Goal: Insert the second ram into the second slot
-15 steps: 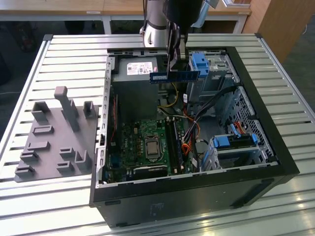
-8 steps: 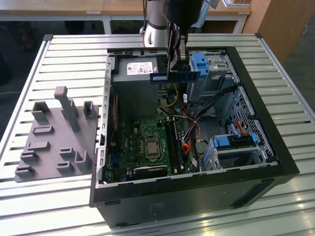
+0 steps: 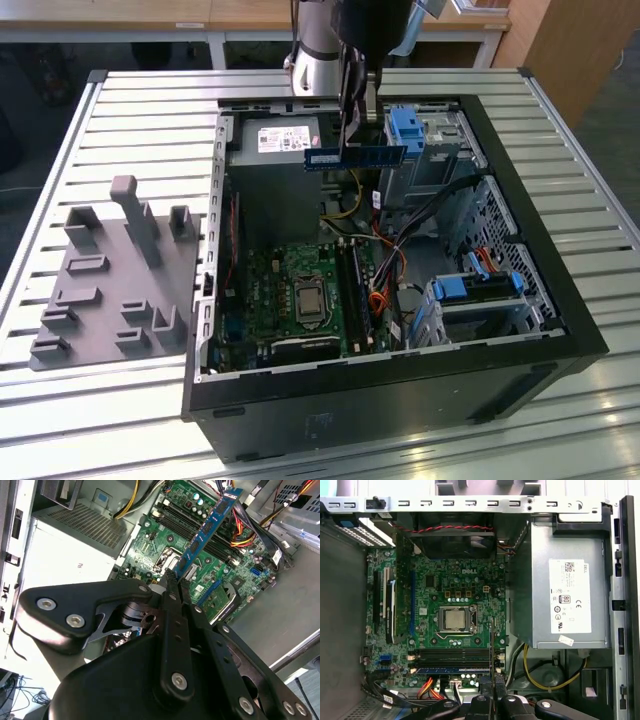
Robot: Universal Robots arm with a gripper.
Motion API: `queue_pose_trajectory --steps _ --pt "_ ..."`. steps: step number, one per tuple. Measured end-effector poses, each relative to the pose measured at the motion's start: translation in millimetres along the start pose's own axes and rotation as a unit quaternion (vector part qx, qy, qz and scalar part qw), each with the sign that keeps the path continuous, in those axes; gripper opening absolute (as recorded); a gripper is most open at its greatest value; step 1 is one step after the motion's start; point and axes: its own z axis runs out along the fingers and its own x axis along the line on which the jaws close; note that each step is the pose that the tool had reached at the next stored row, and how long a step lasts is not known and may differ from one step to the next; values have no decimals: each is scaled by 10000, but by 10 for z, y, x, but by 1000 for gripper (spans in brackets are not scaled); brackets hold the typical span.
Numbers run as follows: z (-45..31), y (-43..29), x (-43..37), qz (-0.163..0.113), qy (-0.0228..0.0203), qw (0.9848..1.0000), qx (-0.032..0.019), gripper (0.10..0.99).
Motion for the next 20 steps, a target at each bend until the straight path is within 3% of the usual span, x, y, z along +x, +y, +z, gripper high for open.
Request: queue_pose_trajectory --steps 20 --pt "0 0 0 117 -4 9999 2 137"
